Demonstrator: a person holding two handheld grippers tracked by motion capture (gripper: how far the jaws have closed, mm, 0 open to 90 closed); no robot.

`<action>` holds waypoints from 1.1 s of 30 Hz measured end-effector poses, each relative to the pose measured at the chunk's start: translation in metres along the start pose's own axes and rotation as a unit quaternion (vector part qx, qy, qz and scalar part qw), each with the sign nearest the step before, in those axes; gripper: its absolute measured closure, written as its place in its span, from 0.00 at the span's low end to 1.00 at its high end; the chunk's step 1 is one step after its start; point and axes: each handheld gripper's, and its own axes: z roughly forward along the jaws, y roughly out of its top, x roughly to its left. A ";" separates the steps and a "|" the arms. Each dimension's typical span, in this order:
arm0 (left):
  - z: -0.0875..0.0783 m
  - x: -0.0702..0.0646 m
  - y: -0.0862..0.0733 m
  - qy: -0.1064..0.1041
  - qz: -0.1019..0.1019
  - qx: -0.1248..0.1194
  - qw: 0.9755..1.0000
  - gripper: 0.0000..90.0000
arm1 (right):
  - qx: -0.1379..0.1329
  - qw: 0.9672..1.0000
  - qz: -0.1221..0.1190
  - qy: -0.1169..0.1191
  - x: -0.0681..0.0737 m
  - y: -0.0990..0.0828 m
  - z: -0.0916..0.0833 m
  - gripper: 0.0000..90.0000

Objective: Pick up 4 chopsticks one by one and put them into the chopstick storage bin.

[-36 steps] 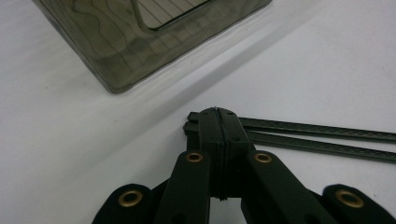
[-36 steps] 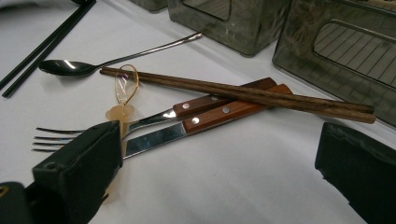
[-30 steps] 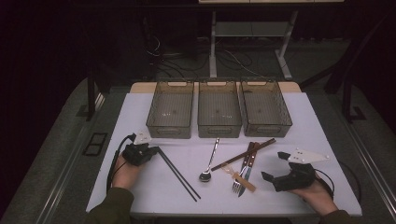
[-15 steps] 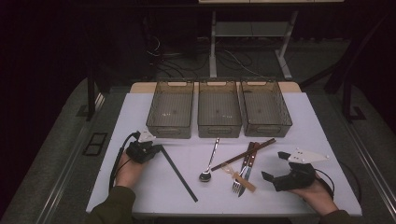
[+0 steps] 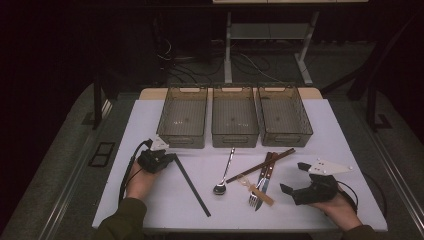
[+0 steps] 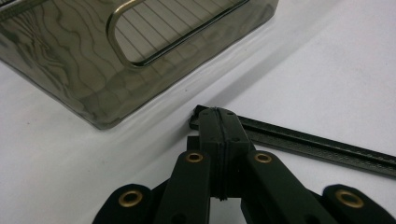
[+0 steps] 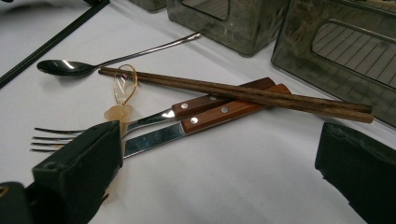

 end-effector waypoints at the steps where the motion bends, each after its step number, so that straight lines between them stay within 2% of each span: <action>1: 0.001 0.000 0.000 -0.001 -0.001 -0.001 1.000 1.00 | 0.001 1.000 0.000 0.000 0.000 0.000 0.000 0.01; 25: 0.012 -0.004 0.013 -0.004 0.013 0.002 1.000 1.00 | 0.001 1.000 -0.001 0.000 0.000 0.000 0.000 0.01; 33: 0.016 -0.007 0.015 -0.006 0.013 -0.006 1.000 1.00 | 0.001 1.000 -0.001 0.000 0.000 0.000 0.000 0.01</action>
